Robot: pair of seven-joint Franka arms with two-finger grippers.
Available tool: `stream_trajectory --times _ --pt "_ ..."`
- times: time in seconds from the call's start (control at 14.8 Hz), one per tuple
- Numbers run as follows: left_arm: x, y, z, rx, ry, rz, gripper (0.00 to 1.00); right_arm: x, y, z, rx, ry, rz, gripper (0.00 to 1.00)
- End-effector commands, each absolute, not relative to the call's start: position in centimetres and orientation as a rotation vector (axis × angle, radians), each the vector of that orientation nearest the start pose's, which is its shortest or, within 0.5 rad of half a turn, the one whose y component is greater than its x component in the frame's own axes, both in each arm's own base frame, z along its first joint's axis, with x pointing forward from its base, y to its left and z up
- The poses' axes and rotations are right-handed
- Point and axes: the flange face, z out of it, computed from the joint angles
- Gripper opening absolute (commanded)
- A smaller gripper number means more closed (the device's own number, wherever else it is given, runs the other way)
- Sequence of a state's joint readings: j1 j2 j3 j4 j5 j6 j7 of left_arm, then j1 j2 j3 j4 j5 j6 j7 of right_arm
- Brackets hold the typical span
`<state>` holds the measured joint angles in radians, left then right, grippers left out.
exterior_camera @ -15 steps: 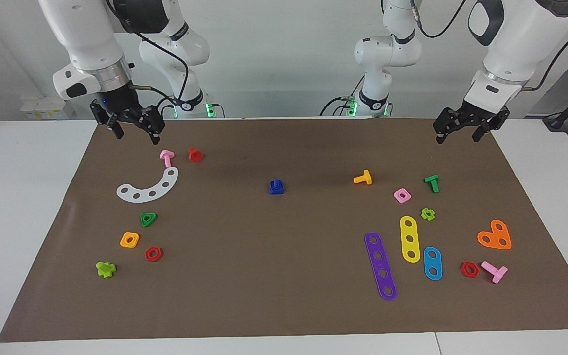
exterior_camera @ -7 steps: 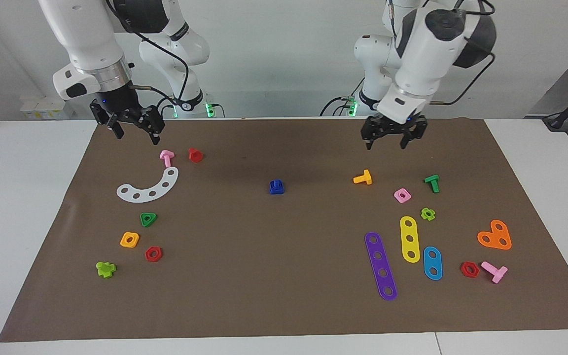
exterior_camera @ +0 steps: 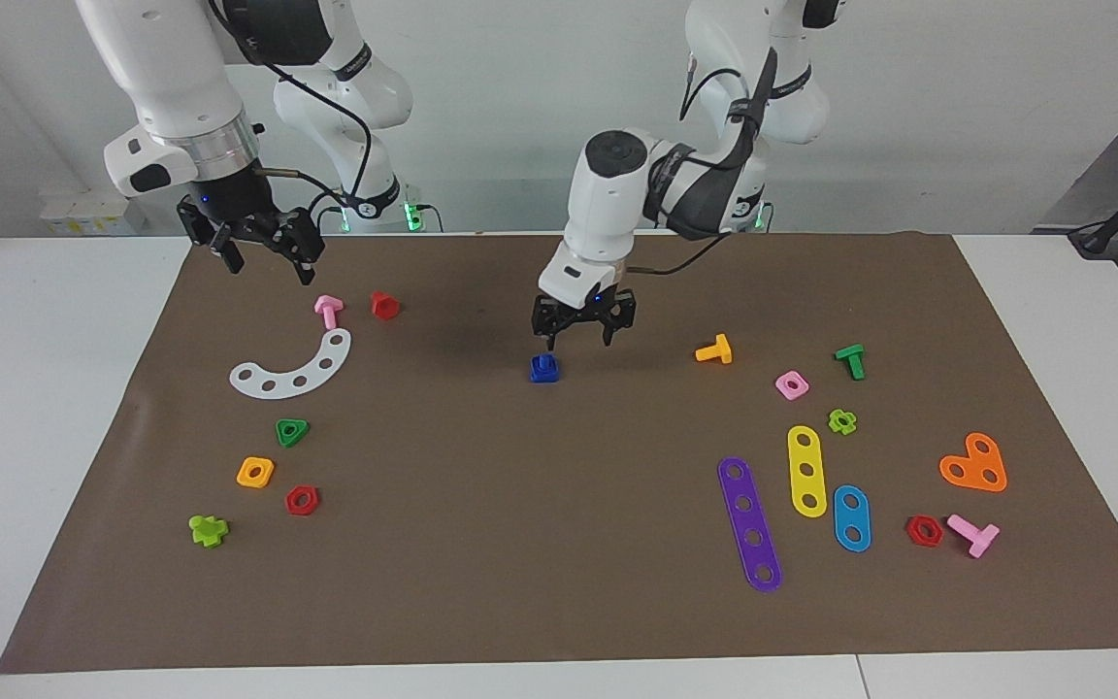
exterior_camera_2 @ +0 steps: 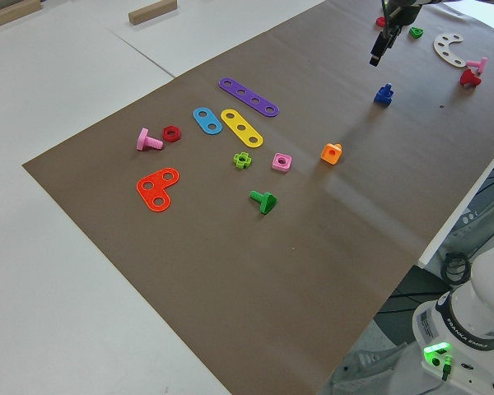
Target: Unscrew and place screws in storage area
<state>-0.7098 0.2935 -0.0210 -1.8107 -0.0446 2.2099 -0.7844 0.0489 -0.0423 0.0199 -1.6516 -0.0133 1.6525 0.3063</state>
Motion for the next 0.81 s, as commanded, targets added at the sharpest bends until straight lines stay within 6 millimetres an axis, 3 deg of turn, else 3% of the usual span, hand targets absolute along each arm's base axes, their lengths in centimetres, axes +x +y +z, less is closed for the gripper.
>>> stream_trajectory --times 0.0,0.2,0.34,0.74 --pt "48.5 -44.6 34.6 -3.247 -0.136 -0.098 0.91 54.6 3.4 61.8 -3.127 0.339 -0.065 1.0" --pt "47.4 -45.8 31.3 -3.252 -0.092 -0.11 0.81 54.6 3.4 61.7 -3.128 0.336 -0.063 1.0" --pt "46.5 -46.1 31.0 -3.242 -0.06 -0.091 0.73 54.6 3.5 61.8 -3.128 0.336 -0.065 1.0" --pt "46.2 -45.9 31.1 -3.204 0.052 -0.034 0.73 54.6 3.5 61.8 -3.128 0.334 -0.065 1.0"
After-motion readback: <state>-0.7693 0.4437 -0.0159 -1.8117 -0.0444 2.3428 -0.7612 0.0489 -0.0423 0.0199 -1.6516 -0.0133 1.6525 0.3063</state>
